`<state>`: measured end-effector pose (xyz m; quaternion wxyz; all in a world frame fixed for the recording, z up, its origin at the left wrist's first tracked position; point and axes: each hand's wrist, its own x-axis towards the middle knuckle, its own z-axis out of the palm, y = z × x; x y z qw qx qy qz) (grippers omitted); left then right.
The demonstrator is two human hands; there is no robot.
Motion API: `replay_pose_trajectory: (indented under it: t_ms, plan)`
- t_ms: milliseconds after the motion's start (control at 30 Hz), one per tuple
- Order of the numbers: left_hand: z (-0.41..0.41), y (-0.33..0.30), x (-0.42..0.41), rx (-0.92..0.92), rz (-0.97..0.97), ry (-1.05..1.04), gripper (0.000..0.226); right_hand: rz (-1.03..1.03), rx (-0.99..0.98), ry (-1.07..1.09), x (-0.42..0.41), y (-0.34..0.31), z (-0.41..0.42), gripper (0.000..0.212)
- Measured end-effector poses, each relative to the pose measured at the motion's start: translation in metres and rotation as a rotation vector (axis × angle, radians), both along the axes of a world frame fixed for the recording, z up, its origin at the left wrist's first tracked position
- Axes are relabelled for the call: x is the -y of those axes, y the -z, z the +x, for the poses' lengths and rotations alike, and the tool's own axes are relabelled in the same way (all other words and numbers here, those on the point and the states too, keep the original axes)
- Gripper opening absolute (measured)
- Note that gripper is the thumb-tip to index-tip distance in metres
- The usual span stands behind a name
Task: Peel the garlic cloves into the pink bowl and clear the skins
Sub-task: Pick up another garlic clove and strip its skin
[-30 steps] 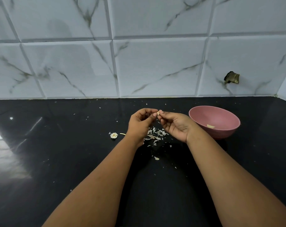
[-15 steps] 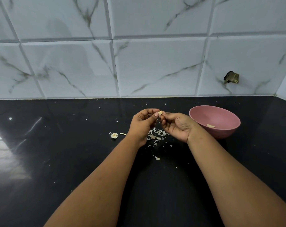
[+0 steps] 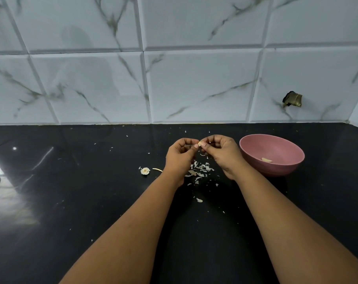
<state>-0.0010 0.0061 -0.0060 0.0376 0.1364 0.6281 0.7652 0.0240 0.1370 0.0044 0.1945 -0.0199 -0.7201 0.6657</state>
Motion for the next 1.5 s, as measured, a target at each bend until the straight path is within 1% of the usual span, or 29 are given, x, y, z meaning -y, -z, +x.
replay_pose_trajectory:
  t_ms: [67,133,167,233,300,333,400,467,600,667,733,833,900,967,1033,1133,1233,1333,1500]
  plan:
    - [0.000,0.001,0.001,-0.065,-0.063,-0.046,0.007,0.068,-0.011,0.033,0.001,0.002,-0.001,0.007]
    - [0.001,0.003,0.001,-0.130,-0.127,-0.060,0.015,0.145,-0.001,0.075,0.004,0.004,-0.002,0.008]
    - [0.001,0.004,0.001,-0.165,-0.162,-0.064,0.019,0.218,0.003,0.123,0.006,0.005,-0.003,0.010]
    - [0.002,0.006,-0.002,-0.227,-0.206,-0.094,0.016,0.372,-0.013,0.214,0.009,0.005,-0.004,0.010]
    - [0.003,0.006,-0.004,-0.251,-0.216,-0.117,0.011,0.425,-0.025,0.240,0.009,0.002,-0.005,0.010]
    - [0.003,0.007,-0.004,-0.249,-0.215,-0.119,0.010,0.408,-0.015,0.228,0.008,0.002,-0.005,0.012]
    - [0.003,0.008,-0.005,-0.233,-0.208,-0.109,0.008,0.305,0.022,0.177,0.007,0.001,-0.005,0.018]
    - [0.002,0.008,-0.005,-0.204,-0.182,-0.082,0.009,0.146,0.057,0.098,0.007,0.001,-0.005,0.022]
    - [0.000,0.007,-0.004,-0.183,-0.113,-0.026,0.011,-0.189,0.101,-0.096,0.005,-0.002,-0.004,0.023]
    - [-0.001,0.007,-0.003,-0.171,-0.090,-0.001,0.010,-0.319,0.133,-0.147,0.003,-0.005,-0.001,0.022]
    - [-0.001,0.006,-0.003,-0.142,-0.074,0.031,0.011,-0.403,0.172,-0.168,0.002,-0.007,0.000,0.023]
    - [-0.002,0.005,-0.003,-0.090,-0.044,0.067,0.011,-0.478,0.225,-0.200,0.000,-0.007,0.000,0.022]
    - [-0.002,0.005,-0.002,-0.061,-0.018,0.074,0.011,-0.503,0.227,-0.207,0.000,-0.007,0.000,0.021]
    - [-0.004,0.005,-0.001,-0.048,-0.007,0.043,0.009,-0.480,0.200,-0.205,-0.001,-0.007,0.000,0.017]
    - [-0.004,0.005,-0.001,-0.053,-0.019,0.008,0.009,-0.389,0.173,-0.191,-0.002,-0.007,0.001,0.013]
    - [-0.001,0.003,-0.002,-0.057,-0.004,0.038,0.009,-0.253,0.156,-0.136,-0.003,-0.005,0.003,0.011]
    - [0.001,0.001,-0.004,-0.060,0.027,0.090,0.008,-0.266,0.150,-0.130,-0.005,-0.007,0.005,0.015]
    - [0.001,0.000,-0.003,-0.031,0.046,0.119,0.008,-0.271,0.120,-0.131,-0.005,-0.008,0.005,0.010]
    - [0.000,-0.003,0.000,0.087,0.070,0.169,0.009,-0.247,0.075,-0.168,-0.010,-0.009,0.005,0.003]
